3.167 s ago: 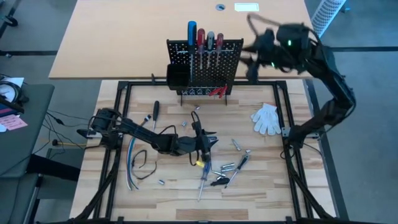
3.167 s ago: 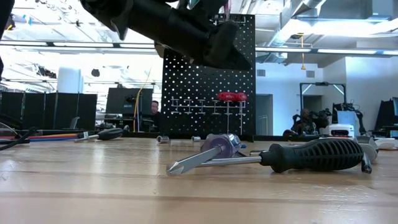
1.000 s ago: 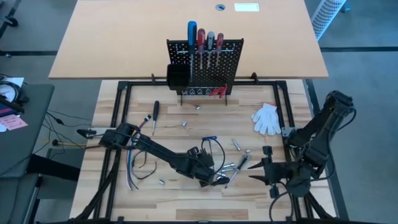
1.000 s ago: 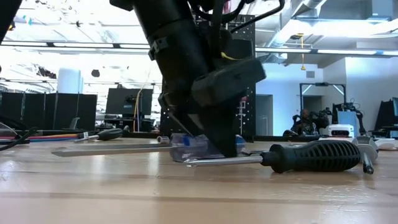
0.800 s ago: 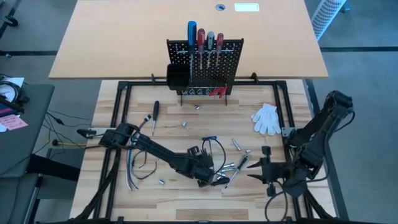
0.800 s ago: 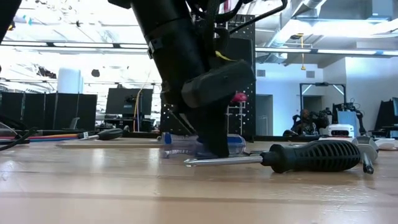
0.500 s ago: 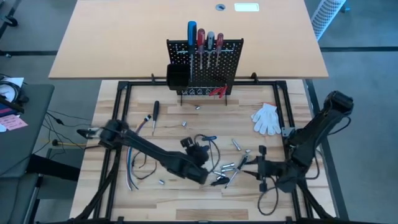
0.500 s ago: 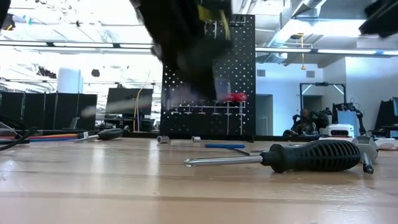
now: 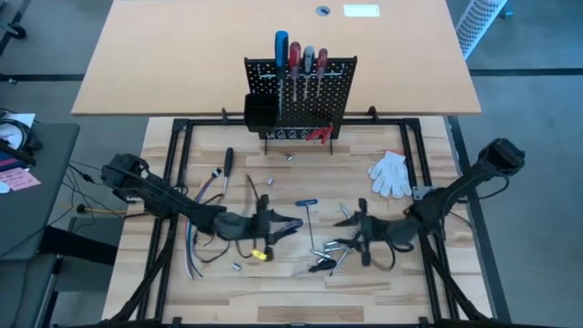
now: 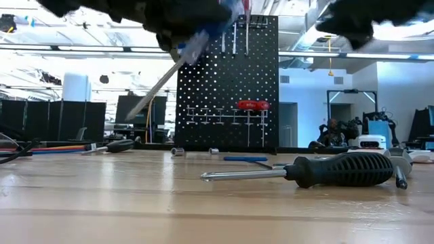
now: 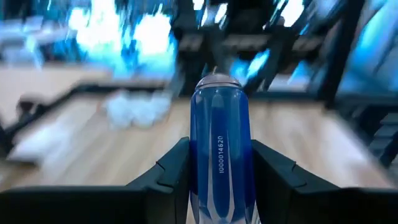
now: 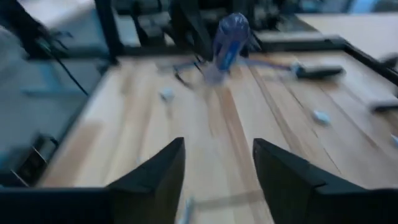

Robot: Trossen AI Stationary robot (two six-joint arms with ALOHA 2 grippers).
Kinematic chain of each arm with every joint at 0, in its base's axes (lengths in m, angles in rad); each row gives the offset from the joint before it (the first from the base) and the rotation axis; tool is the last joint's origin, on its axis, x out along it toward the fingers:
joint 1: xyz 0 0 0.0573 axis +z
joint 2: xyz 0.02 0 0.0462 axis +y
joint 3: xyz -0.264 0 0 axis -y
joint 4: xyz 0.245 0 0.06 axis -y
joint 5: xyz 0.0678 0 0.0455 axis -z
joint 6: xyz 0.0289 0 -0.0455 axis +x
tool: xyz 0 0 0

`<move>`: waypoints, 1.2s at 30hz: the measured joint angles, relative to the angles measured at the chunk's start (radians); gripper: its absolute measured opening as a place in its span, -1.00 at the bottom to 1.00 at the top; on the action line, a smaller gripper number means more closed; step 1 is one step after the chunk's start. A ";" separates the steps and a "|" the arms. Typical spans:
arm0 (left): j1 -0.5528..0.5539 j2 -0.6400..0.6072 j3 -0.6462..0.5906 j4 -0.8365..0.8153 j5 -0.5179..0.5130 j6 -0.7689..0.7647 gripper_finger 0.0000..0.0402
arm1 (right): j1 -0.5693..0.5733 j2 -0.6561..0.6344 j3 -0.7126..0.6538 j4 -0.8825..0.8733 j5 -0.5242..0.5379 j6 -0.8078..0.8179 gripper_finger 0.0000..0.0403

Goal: Hang tools onto peg board
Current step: Hang the blue screwdriver on the black pegboard

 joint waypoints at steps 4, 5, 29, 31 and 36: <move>0.000 0.008 -0.074 0.167 0.025 0.029 -0.42 | -0.152 0.000 0.000 0.171 -0.191 -0.068 0.27; 0.000 0.009 -0.076 0.177 0.025 0.032 -0.42 | -0.185 0.000 0.001 0.202 -0.223 -0.073 0.30; 0.000 0.008 -0.072 0.297 -0.045 0.103 -0.42 | -0.321 0.381 0.220 0.544 -0.428 -0.282 0.34; 0.000 0.008 -0.072 0.298 -0.046 0.103 -0.42 | -0.326 0.398 0.237 0.541 -0.431 -0.275 0.33; -0.001 0.008 -0.071 0.309 -0.046 0.101 -0.42 | -0.336 0.433 0.260 0.542 -0.440 -0.256 0.12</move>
